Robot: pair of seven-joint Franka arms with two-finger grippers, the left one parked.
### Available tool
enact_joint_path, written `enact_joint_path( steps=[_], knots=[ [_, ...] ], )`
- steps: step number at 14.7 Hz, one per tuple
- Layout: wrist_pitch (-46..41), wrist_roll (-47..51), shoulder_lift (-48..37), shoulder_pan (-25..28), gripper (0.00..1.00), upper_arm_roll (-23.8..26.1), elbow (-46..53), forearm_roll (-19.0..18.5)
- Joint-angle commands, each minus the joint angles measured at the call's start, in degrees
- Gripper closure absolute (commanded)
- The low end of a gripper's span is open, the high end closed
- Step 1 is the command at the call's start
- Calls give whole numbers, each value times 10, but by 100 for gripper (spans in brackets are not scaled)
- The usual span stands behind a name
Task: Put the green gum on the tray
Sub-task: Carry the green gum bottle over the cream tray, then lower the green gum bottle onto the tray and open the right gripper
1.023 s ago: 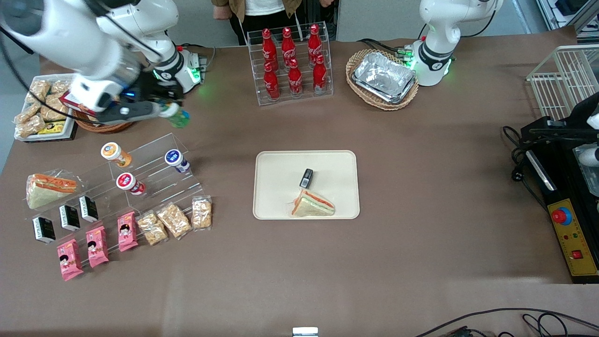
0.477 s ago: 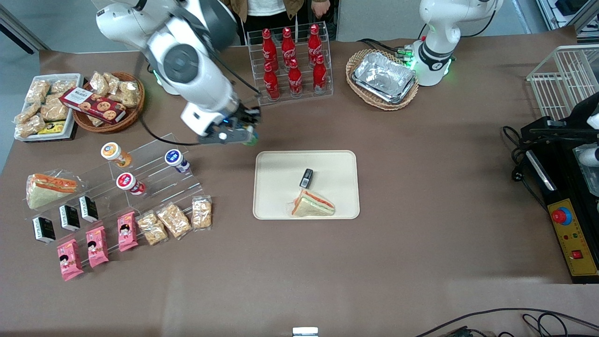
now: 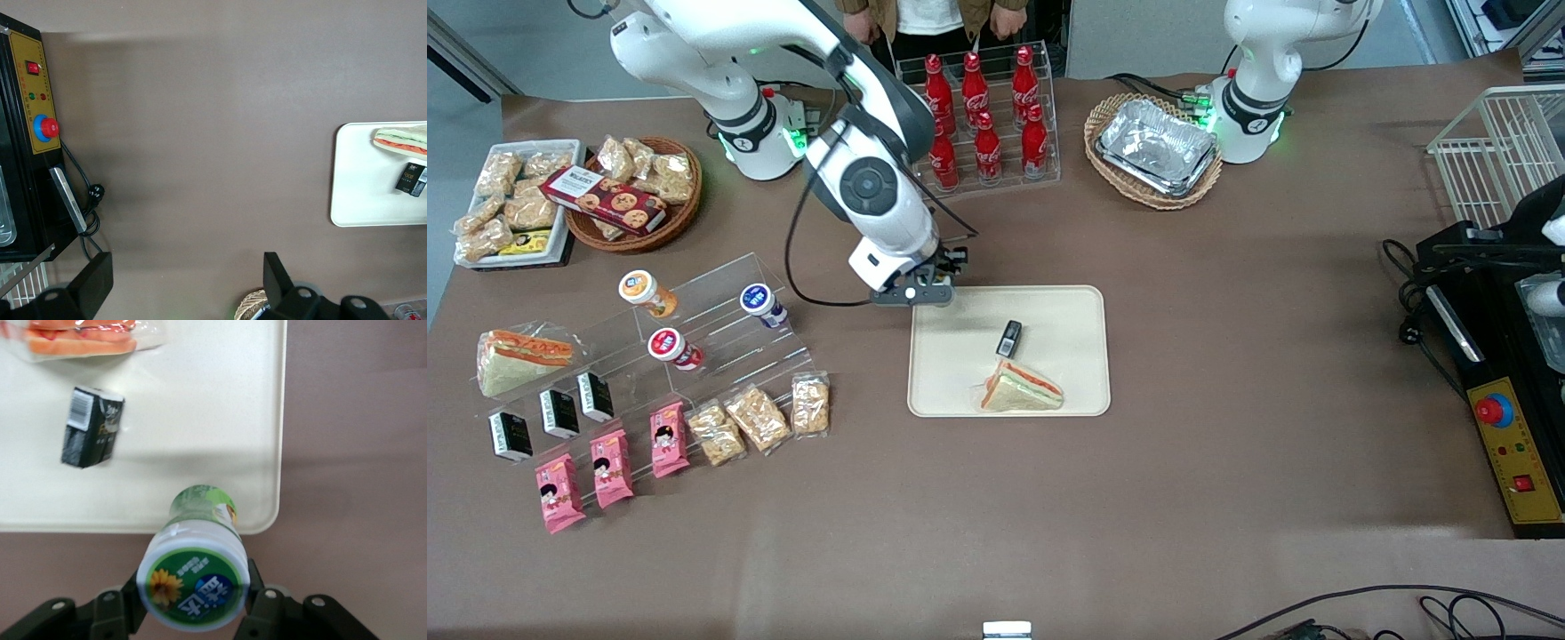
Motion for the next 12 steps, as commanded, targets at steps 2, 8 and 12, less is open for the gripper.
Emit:
enact_joint_path(
  steps=[2, 8, 12],
  knots=[
    [68, 21, 55, 9, 61, -4, -3, -34],
    [109, 21, 103, 1, 60, -9, -1, -75],
    [109, 21, 103, -1, 29, -9, 1, -74]
  ],
)
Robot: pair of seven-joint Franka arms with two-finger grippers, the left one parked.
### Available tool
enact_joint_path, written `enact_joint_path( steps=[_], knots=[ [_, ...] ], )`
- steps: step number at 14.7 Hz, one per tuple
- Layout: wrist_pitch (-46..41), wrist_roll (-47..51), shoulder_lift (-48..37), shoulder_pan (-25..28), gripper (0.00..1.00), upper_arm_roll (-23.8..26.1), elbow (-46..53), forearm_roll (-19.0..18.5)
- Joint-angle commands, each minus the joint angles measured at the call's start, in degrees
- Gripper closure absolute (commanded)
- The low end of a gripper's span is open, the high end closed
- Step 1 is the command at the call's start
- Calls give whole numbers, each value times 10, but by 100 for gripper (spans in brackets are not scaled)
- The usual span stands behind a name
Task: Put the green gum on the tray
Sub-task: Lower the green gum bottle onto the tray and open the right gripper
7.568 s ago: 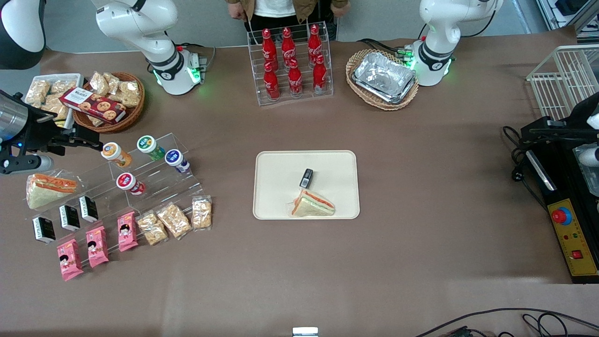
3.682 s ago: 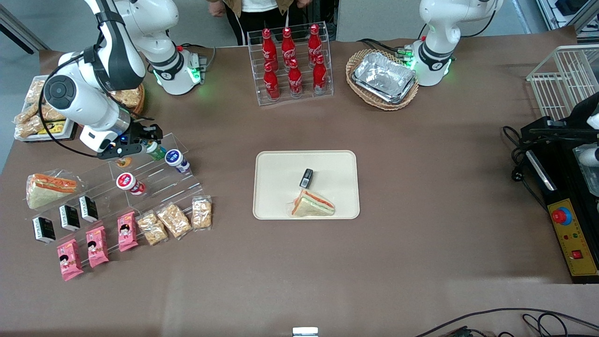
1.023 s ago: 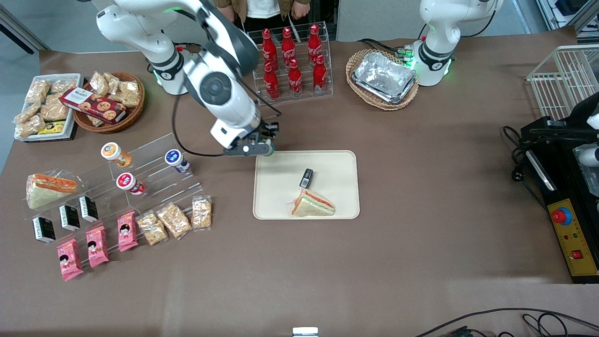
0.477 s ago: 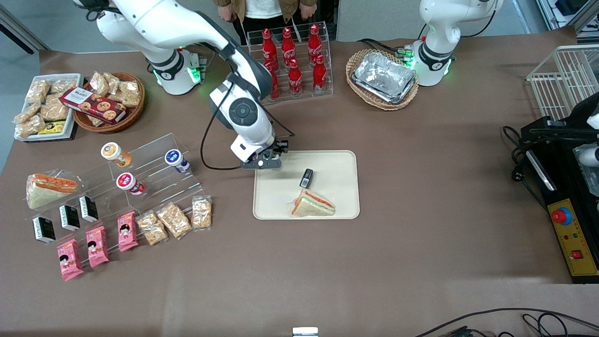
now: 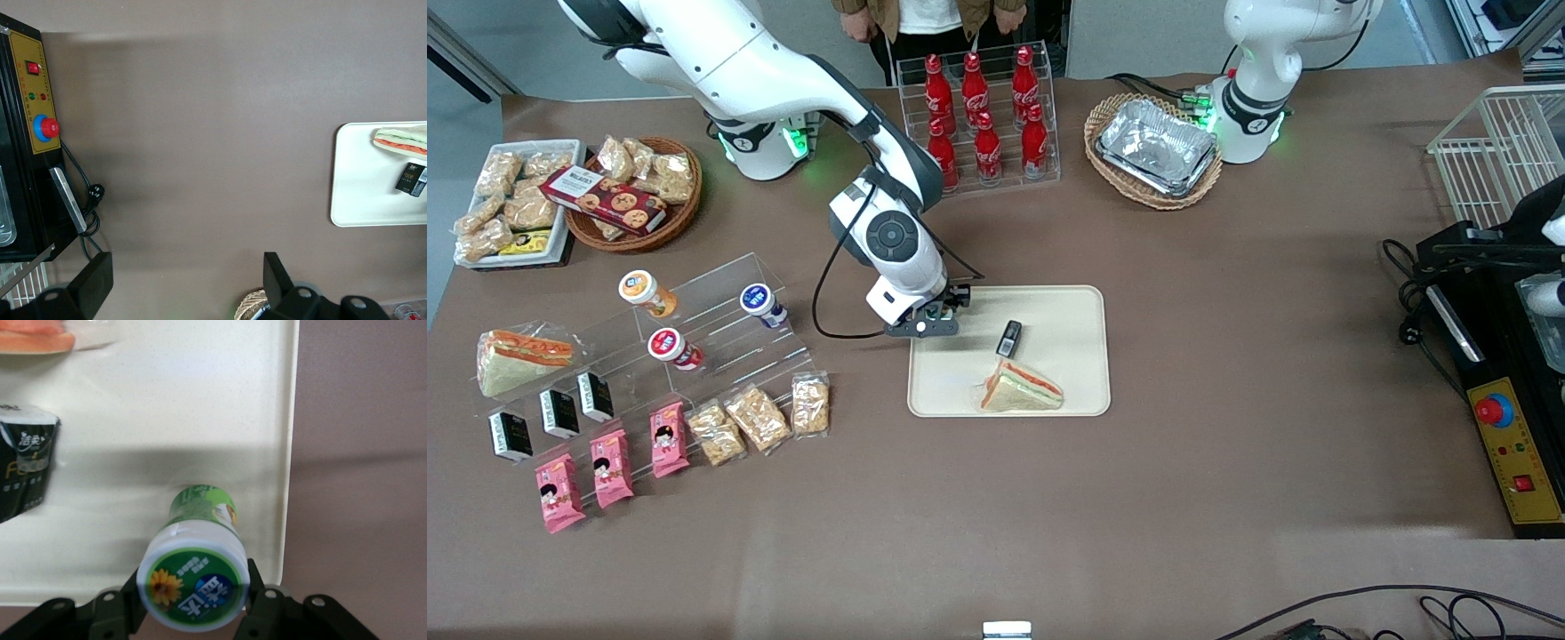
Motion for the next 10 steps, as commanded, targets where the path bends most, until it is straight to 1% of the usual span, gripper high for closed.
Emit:
enact_joint_path(
  steps=[1, 5, 7, 10],
  knots=[
    [6, 12, 1, -3, 0, 1, 7, -14],
    [-5, 2, -23, -13, 0, -2, 12, -14],
    [-57, -16, -58, -37, 0, -1, 23, -14],
    [-123, -100, -126, -82, 0, 0, 25, -5]
  ],
)
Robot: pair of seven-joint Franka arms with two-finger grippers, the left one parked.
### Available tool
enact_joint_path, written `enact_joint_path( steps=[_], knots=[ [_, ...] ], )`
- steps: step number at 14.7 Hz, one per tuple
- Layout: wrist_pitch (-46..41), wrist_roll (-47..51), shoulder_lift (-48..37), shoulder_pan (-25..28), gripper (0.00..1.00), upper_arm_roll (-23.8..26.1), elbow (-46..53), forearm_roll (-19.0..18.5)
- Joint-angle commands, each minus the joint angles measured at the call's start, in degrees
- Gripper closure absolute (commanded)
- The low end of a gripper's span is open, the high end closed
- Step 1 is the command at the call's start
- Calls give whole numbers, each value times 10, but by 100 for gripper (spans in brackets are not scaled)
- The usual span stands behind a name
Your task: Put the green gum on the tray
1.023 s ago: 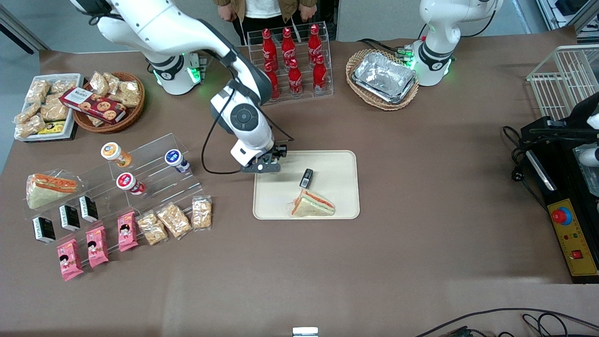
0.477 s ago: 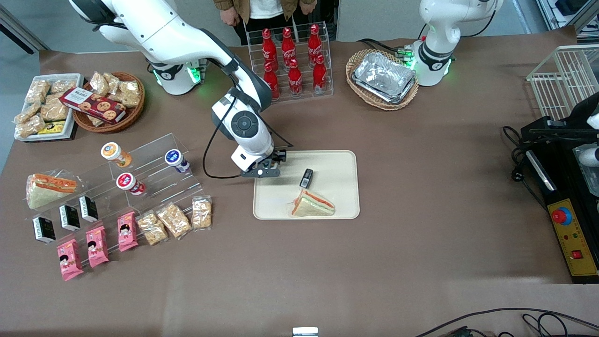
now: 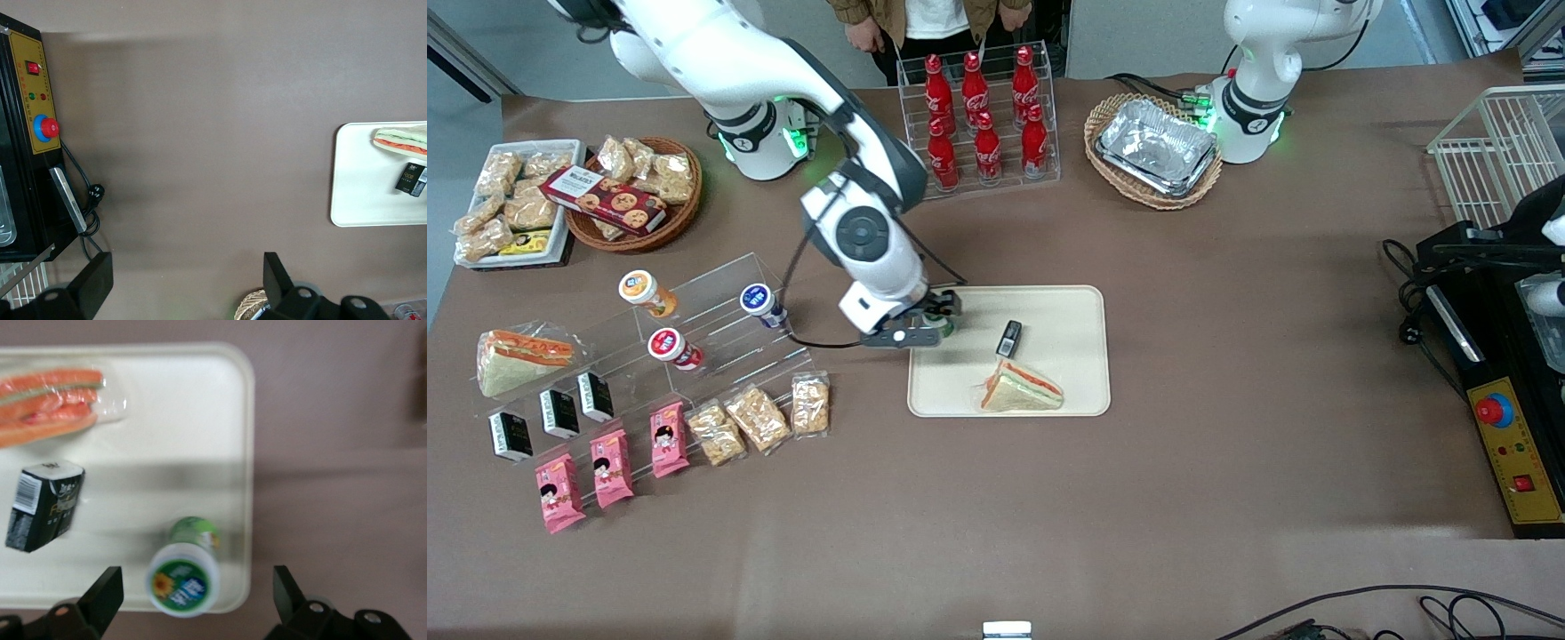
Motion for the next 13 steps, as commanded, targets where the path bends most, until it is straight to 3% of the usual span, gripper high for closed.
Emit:
enact_joint_path(
  steps=[1, 4, 7, 10, 13],
  knots=[
    [-83, -67, -93, -56, 0, 5, -2, 0],
    [-170, -119, -132, -90, 0, 4, 40, 0],
    [-319, -133, -137, -107, 0, -6, 143, 0],
    [-427, -196, -152, -106, 0, -56, 211, 3],
    [-438, -293, -191, -103, 0, -133, 212, 46]
  ],
)
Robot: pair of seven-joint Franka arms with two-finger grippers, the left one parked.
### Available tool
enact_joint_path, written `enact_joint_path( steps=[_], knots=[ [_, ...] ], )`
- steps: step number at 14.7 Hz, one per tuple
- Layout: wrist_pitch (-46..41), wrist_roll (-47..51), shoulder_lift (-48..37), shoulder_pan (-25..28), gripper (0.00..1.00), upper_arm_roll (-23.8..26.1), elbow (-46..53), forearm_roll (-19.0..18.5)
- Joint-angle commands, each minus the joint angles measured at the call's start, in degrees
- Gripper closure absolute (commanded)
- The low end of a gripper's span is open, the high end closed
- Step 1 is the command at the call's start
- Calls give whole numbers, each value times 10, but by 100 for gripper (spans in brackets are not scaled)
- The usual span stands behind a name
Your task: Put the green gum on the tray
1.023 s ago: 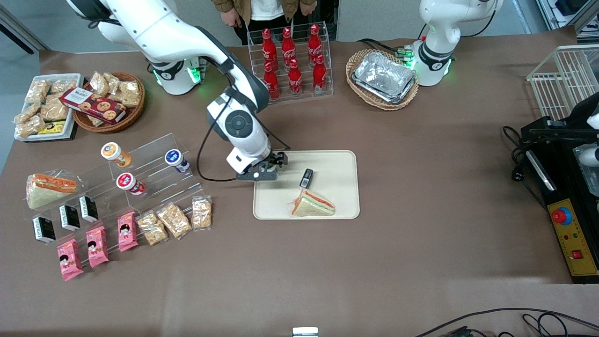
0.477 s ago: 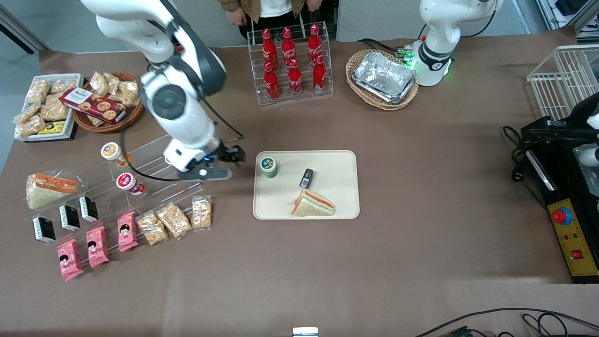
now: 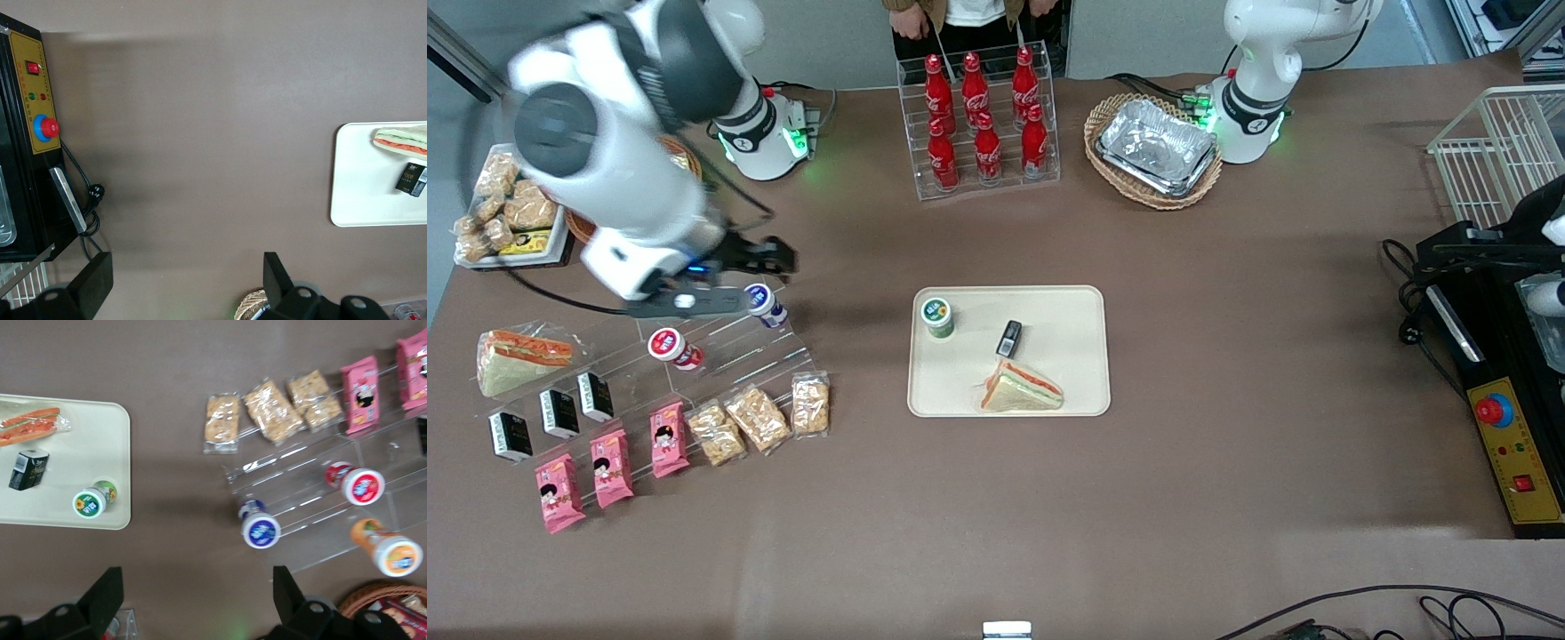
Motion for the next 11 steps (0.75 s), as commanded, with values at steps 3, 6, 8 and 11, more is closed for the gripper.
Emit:
enact_joint_path(
  steps=[3, 6, 8, 11],
  knots=[
    [-48, -149, -36, -1, 0, -108, 24, 35],
    [-70, -200, -36, -2, 0, -163, 45, 27],
    [-80, -204, -36, -2, 0, -192, 50, 25],
    [-90, -205, -34, -2, 0, -204, 75, 24]
  ],
)
